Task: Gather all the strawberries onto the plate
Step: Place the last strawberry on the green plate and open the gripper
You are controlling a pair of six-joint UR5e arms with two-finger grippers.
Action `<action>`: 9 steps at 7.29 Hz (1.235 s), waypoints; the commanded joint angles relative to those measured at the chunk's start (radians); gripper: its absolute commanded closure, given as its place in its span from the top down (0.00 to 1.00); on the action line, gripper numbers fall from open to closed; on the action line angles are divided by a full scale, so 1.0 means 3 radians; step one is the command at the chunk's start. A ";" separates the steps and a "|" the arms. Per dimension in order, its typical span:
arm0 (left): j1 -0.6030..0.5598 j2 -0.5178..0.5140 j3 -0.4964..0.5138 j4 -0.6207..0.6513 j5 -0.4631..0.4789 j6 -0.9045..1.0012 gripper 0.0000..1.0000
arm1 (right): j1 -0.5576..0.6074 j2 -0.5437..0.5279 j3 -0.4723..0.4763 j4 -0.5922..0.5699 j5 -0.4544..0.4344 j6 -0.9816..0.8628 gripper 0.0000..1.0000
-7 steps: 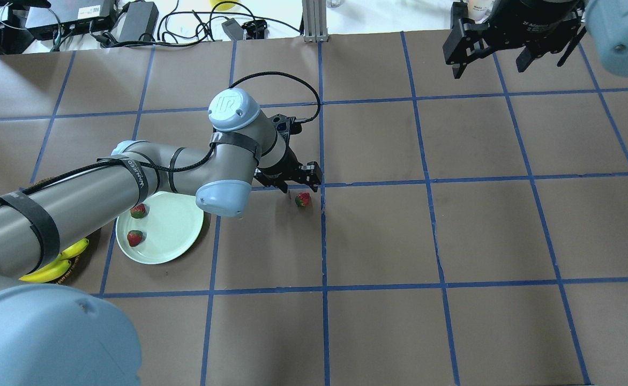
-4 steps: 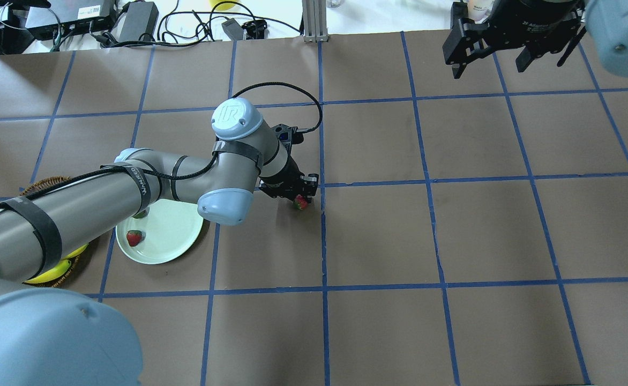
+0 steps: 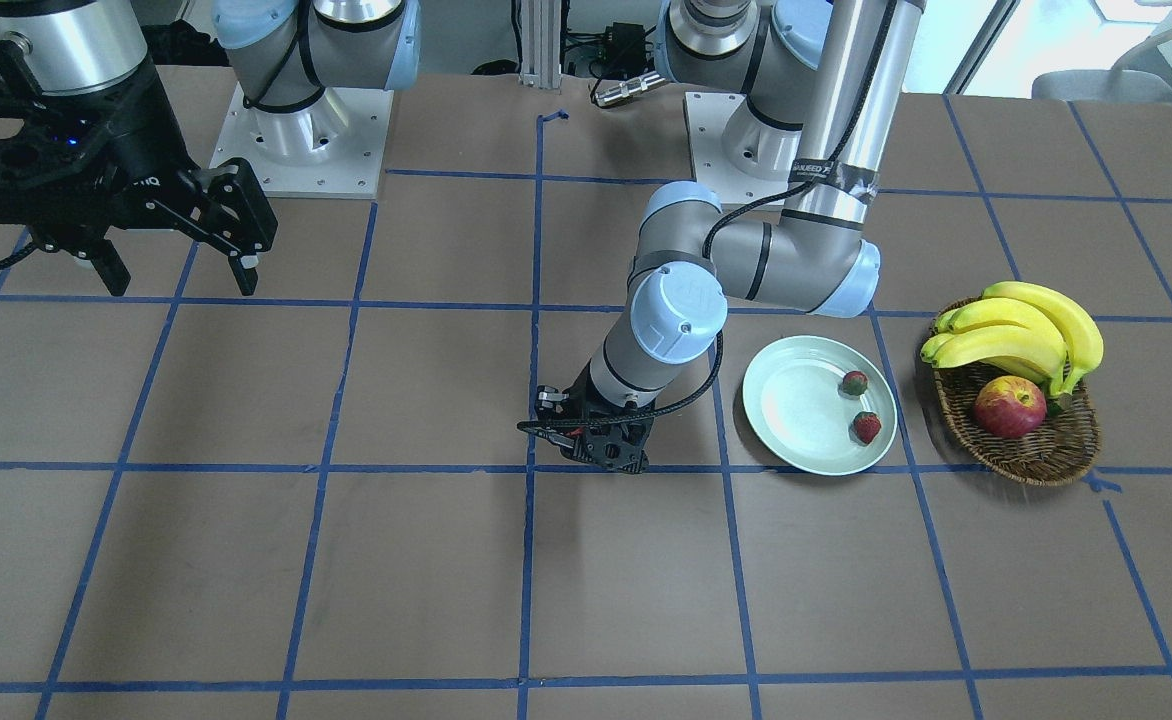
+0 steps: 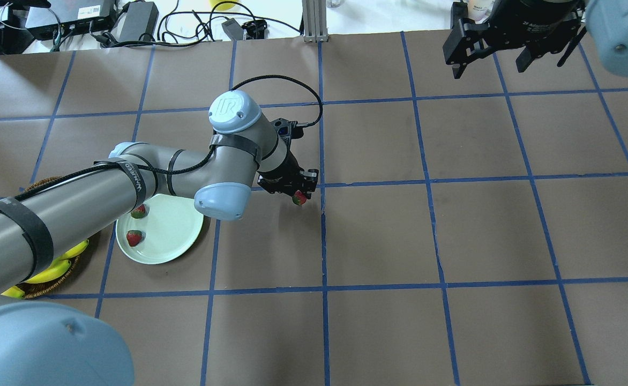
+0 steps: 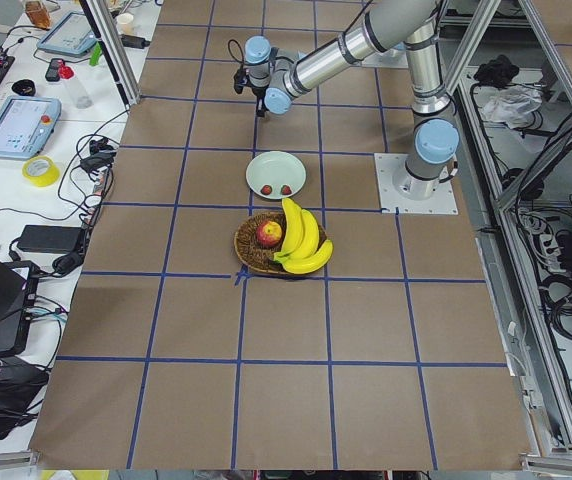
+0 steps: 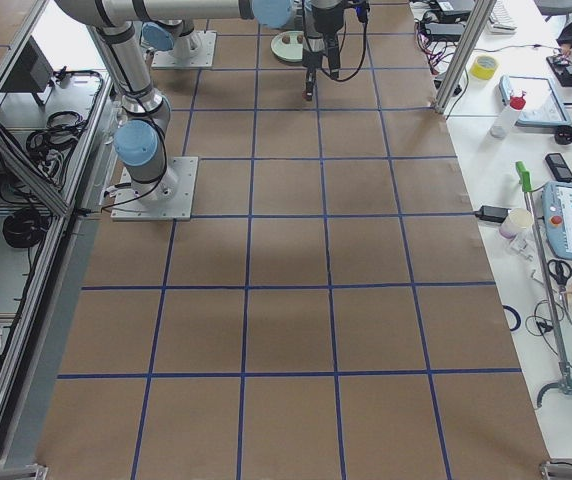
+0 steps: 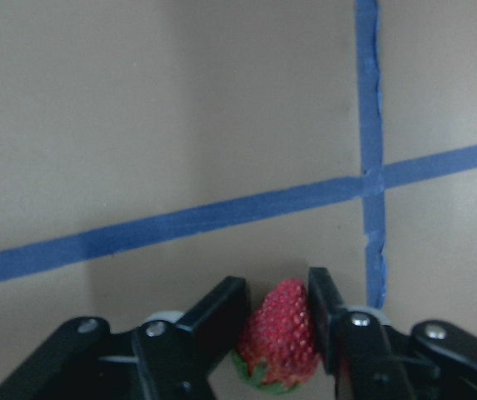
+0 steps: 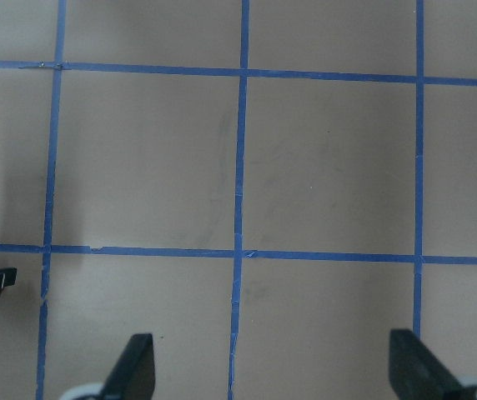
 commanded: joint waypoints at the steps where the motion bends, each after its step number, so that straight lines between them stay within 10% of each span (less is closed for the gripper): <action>1: 0.0040 0.0046 0.0146 -0.0167 0.0033 0.0029 0.00 | 0.0003 0.0000 0.0000 0.0000 0.0005 0.0000 1.00; 5: 0.1040 0.0327 0.0204 -0.1260 0.0508 0.0917 0.00 | 0.0003 0.0000 0.0000 0.0000 0.0000 0.0000 1.00; 9: 0.1410 0.0297 0.0045 -0.1379 0.1096 0.1124 0.00 | -0.0002 0.0000 0.0000 -0.0005 0.0000 0.0000 1.00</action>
